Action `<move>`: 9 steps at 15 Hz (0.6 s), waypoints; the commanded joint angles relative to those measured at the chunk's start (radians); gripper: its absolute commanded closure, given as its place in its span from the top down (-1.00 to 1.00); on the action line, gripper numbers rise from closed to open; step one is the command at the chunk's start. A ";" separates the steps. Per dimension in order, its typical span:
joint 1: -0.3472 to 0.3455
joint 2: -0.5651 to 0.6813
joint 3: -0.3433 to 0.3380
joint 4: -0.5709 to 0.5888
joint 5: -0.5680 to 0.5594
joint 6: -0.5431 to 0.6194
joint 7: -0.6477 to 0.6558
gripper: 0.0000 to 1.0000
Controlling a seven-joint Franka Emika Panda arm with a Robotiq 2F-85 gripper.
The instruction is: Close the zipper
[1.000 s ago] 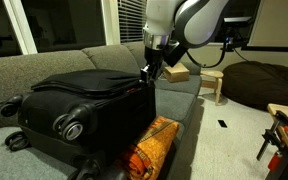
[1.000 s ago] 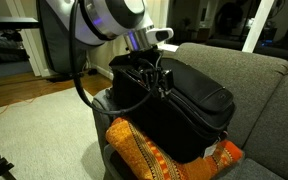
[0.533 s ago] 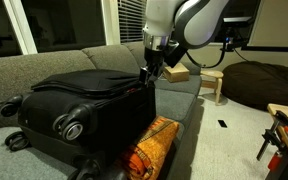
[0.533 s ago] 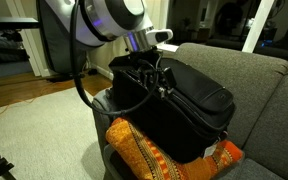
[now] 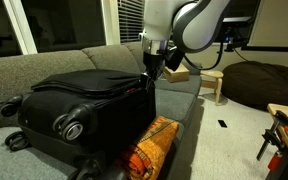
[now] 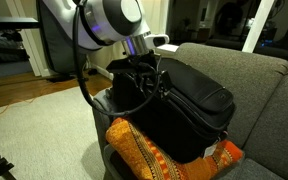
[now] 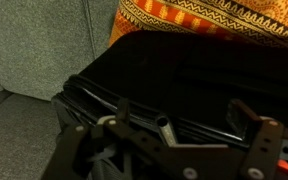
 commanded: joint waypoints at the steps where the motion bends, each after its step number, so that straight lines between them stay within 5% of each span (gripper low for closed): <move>1: -0.036 -0.007 0.019 0.010 0.012 0.009 -0.104 1.00; 9: -0.088 -0.006 0.059 0.030 0.030 -0.004 -0.281 1.00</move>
